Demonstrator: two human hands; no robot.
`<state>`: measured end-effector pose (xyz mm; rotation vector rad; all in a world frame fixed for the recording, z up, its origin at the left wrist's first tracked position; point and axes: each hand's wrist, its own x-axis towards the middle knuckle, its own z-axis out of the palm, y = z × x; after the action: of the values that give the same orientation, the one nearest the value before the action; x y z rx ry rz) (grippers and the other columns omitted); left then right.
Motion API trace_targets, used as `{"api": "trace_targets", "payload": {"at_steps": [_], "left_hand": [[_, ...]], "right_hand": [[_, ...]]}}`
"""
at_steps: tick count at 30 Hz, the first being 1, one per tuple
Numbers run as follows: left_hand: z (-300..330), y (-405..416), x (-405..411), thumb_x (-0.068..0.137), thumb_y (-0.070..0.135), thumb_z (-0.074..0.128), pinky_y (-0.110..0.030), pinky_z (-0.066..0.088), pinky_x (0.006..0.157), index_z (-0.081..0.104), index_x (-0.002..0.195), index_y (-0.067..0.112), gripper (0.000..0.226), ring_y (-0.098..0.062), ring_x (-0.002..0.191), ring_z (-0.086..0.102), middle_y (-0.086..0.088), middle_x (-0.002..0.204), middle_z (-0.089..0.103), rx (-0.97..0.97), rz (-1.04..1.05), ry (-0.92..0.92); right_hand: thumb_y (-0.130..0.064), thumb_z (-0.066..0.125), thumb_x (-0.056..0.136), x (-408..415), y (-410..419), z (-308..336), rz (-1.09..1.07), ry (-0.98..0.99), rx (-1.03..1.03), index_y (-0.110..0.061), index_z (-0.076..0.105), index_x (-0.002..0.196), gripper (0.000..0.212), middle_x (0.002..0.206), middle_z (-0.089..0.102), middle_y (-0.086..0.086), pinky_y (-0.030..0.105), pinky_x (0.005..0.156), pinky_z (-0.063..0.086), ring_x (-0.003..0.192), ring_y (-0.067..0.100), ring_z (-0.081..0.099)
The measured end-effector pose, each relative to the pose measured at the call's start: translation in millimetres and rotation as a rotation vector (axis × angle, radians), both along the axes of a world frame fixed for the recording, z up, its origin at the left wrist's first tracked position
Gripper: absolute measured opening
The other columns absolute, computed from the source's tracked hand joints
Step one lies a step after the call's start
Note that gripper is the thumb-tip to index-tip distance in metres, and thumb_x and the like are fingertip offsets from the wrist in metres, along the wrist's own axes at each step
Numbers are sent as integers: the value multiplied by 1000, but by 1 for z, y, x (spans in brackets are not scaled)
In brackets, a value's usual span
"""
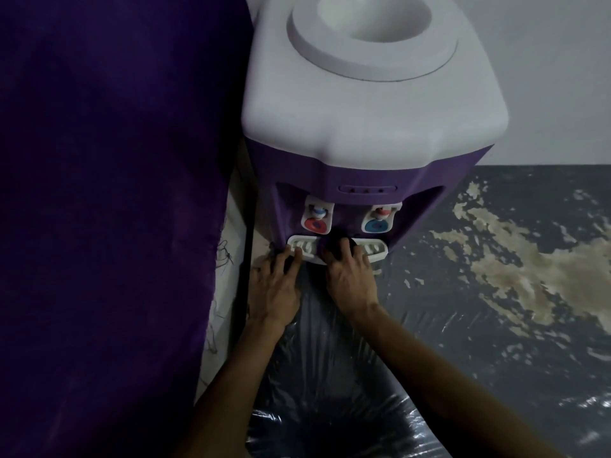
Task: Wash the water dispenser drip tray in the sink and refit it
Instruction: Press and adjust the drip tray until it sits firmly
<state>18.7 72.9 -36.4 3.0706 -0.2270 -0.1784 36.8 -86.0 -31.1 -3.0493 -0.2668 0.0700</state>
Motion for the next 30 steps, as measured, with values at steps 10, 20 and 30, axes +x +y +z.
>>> {"api": "trace_targets", "payload": {"at_steps": [10, 20, 30], "left_hand": [[3, -7, -2, 85, 27, 58, -49, 35, 102, 22, 153, 24, 77, -34, 129, 38, -4, 153, 32, 27, 33, 53], [4, -10, -1, 88, 32, 52, -50, 32, 105, 16, 155, 23, 77, -34, 131, 34, -2, 156, 24, 21, 40, 67], [-1, -18, -4, 87, 36, 54, -50, 35, 104, 18, 154, 18, 78, -37, 131, 35, -8, 158, 23, -2, 66, 70]], "right_hand": [[-22, 51, 94, 3, -7, 3, 78, 27, 19, -22, 52, 139, 45, 145, 36, 16, 46, 104, 44, 120, 35, 48], [-12, 63, 86, -22, -43, -11, -219, -71, 340, -14, 54, 135, 50, 140, 39, 24, 49, 82, 58, 112, 44, 52], [-15, 60, 90, -3, -48, -6, -45, -20, 111, -16, 50, 142, 53, 135, 43, 21, 52, 94, 53, 123, 44, 45]]}}
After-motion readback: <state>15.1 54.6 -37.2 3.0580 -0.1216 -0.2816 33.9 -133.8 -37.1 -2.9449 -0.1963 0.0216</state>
